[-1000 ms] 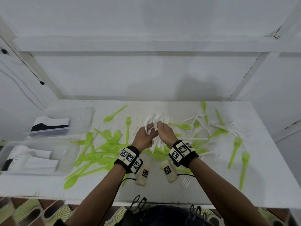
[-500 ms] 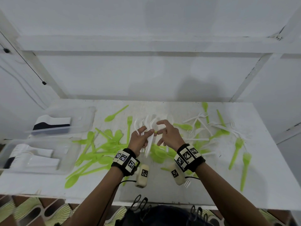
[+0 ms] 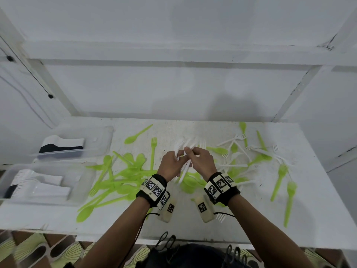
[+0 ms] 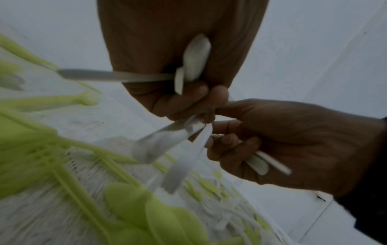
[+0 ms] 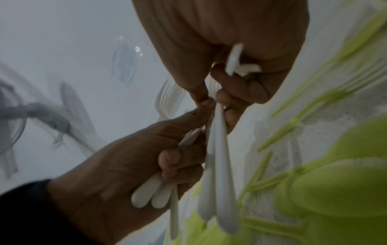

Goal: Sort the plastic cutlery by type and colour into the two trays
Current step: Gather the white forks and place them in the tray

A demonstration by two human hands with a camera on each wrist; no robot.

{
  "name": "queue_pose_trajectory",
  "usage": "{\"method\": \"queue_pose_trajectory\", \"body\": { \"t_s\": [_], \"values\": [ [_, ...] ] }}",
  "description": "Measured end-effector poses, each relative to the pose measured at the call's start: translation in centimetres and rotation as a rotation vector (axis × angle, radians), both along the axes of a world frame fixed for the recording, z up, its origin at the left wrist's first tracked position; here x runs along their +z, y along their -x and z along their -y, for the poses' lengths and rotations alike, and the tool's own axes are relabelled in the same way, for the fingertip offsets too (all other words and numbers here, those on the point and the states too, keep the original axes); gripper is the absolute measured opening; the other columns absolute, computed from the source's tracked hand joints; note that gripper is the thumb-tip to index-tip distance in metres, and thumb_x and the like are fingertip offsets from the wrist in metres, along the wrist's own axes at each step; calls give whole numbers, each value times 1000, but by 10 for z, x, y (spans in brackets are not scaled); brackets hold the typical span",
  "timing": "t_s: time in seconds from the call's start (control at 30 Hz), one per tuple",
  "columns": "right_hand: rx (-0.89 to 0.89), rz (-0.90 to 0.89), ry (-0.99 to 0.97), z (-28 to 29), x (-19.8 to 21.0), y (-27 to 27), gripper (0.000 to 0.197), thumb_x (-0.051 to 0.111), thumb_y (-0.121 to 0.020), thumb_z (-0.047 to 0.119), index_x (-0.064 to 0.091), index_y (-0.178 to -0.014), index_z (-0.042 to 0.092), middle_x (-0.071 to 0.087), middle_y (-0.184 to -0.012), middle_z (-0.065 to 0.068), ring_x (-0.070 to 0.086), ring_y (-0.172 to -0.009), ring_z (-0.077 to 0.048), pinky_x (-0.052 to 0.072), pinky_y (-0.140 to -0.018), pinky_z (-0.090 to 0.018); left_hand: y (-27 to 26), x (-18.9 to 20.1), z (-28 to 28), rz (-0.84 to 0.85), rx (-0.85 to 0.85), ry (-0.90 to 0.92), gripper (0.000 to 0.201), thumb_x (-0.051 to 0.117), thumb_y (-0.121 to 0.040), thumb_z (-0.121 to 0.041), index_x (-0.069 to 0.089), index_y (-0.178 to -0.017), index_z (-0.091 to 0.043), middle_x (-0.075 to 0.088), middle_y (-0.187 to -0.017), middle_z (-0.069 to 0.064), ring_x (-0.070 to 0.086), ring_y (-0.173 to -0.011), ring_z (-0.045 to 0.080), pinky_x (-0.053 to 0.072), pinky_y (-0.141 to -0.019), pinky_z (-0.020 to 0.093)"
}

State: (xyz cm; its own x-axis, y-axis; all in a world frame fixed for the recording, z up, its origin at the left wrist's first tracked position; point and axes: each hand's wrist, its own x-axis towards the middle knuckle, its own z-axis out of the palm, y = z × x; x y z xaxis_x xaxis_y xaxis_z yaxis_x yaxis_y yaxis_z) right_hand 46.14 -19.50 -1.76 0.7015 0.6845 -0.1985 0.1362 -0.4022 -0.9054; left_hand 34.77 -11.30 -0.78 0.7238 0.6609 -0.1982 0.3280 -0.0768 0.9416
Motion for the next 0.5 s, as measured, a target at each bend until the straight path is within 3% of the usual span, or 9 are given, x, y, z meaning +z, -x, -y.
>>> {"method": "queue_pose_trajectory", "body": {
  "t_s": [0.07, 0.13, 0.2, 0.27, 0.33, 0.4, 0.5],
  "values": [
    [-36, -38, -51, 0, 1, 0, 41, 64, -96, 47, 62, -72, 14, 68, -76, 3, 61, -58, -12, 44, -53, -13, -2, -1, 1, -34, -14, -8, 40, 55, -104, -35, 68, -100, 2, 50, -39, -6, 46, -33, 15, 38, -42, 23],
    [-103, -39, -76, -1, 3, 0, 45, 67, -95, 45, 55, -70, 9, 66, -77, 7, 60, -52, -14, 44, -50, -14, -2, -4, 3, -38, -3, -11, 39, 53, -105, -33, 65, -96, 3, 50, -41, -7, 48, -34, 16, 39, -44, 24],
    [-171, -32, -94, -2, 6, 2, 47, 68, -94, 42, 47, -65, 12, 59, -67, 12, 58, -44, -13, 43, -50, -15, -4, -9, 5, -8, 44, 15, 29, 58, -102, -31, 69, -96, -6, 51, -43, -7, 49, -36, 18, 40, -46, 27],
    [-189, -21, -100, -4, 8, 5, 47, 67, -95, 39, 44, -61, 16, 55, -59, 10, 56, -41, -12, 42, -49, -16, -5, -13, 7, 31, 93, 81, 26, 64, -98, -33, 72, -110, -11, 55, -50, 1, 50, -38, 19, 39, -44, 26],
    [-170, -30, -102, -4, 10, 7, 46, 66, -95, 40, 45, -61, 16, 55, -55, 6, 57, -42, -12, 43, -52, -20, -5, -12, 5, 41, 95, 133, 31, 70, -95, -35, 70, -119, -15, 57, -56, 8, 50, -38, 17, 38, -41, 23],
    [-117, -78, -94, -3, 8, 3, 45, 66, -95, 42, 50, -66, 11, 55, -54, 1, 57, -44, -13, 45, -56, -23, -1, -11, -3, 21, 37, 126, 33, 73, -94, -36, 71, -117, -14, 61, -63, 10, 47, -37, 15, 37, -40, 22],
    [40, -116, -84, -1, 3, -8, 47, 64, -96, 50, 56, -70, 10, 57, -52, -5, 60, -49, -19, 50, -64, -35, 4, -9, -11, -2, -57, 129, 43, 72, -94, -35, 65, -130, -12, 61, -63, -11, 39, -38, 13, 35, -41, 22]
  ]
}}
